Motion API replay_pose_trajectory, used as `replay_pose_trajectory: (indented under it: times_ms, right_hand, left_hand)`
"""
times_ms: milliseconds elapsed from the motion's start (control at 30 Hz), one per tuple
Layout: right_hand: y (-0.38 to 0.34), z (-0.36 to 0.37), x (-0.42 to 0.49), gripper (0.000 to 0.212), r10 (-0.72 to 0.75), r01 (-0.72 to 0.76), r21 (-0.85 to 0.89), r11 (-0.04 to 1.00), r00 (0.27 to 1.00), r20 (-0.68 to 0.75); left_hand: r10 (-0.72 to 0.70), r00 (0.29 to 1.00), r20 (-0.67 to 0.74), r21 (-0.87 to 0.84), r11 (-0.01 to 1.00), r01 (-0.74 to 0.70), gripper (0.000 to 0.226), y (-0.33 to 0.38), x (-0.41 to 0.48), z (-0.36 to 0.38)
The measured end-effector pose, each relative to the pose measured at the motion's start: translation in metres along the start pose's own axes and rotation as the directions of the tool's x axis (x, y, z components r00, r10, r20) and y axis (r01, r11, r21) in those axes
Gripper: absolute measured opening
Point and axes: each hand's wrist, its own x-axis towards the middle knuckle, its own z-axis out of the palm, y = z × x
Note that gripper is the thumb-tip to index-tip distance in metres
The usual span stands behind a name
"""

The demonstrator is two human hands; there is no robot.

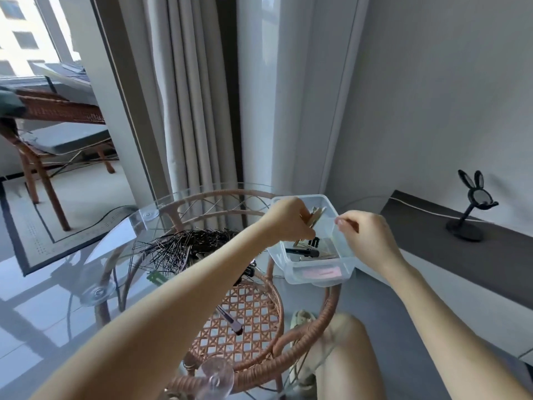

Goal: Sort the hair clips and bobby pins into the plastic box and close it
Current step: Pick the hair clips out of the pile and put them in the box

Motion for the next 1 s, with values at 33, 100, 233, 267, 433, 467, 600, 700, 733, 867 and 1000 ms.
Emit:
replay_pose_trajectory:
  times_ms: [33,100,233,267,433,467,600,700,733,867,1000]
  right_hand:
    - [0.002,-0.001,-0.001,0.019,-0.008,0.008,-0.001,1.000,1.000,-0.004]
    - [0.003,-0.001,-0.005,0.018,-0.031,0.031,-0.004,0.999,0.999,-0.012]
    - [-0.019,0.003,-0.020,0.015,-0.133,0.136,0.061,0.989,0.990,-0.050]
    - [-0.030,0.006,-0.027,0.016,-0.170,0.172,0.099,0.980,0.985,-0.026]
    - [-0.081,0.049,-0.067,0.085,-0.292,0.298,0.053,0.953,0.855,0.428]
    - [-0.086,0.063,-0.073,0.092,-0.271,0.317,-0.011,0.948,0.827,0.492]
    - [-0.094,0.106,-0.076,0.107,-0.139,0.261,-0.122,0.958,0.788,0.600]
    - [-0.092,0.126,-0.061,0.111,-0.086,0.236,-0.171,0.957,0.790,0.608]
    - [-0.092,0.130,-0.056,0.108,-0.083,0.247,-0.190,0.950,0.787,0.611]
    - [-0.092,0.142,-0.057,0.076,-0.186,0.322,-0.199,0.925,0.844,0.503]
    - [-0.087,0.155,-0.071,0.026,-0.385,0.439,-0.198,0.876,0.886,0.261]
  left_hand:
    - [0.008,0.999,0.046,0.078,0.997,-0.011,0.008,0.001,0.005,0.005]
    - [0.042,0.995,0.092,0.169,0.984,-0.057,0.022,-0.003,0.013,0.009]
    - [0.027,1.000,-0.003,0.150,0.988,-0.027,0.035,-0.029,0.001,-0.014]
    - [0.021,0.999,-0.033,0.153,0.988,-0.015,0.034,-0.038,-0.007,-0.023]
    - [-0.071,0.997,0.002,0.251,0.965,0.069,0.040,-0.102,-0.075,-0.054]
    - [-0.099,0.995,0.029,0.302,0.949,0.085,0.041,-0.117,-0.090,-0.053]
    - [-0.229,0.969,0.093,0.441,0.882,0.166,0.061,-0.163,-0.135,-0.031]
    - [-0.221,0.974,0.047,0.424,0.887,0.181,0.069,-0.180,-0.143,-0.016]
    - [-0.193,0.981,0.014,0.411,0.896,0.171,0.070,-0.181,-0.143,-0.013]
    - [-0.122,0.992,-0.044,0.423,0.897,0.129,0.068,-0.180,-0.132,-0.005]
    - [-0.010,0.998,-0.066,0.431,0.902,0.037,0.051,-0.176,-0.124,-0.003]
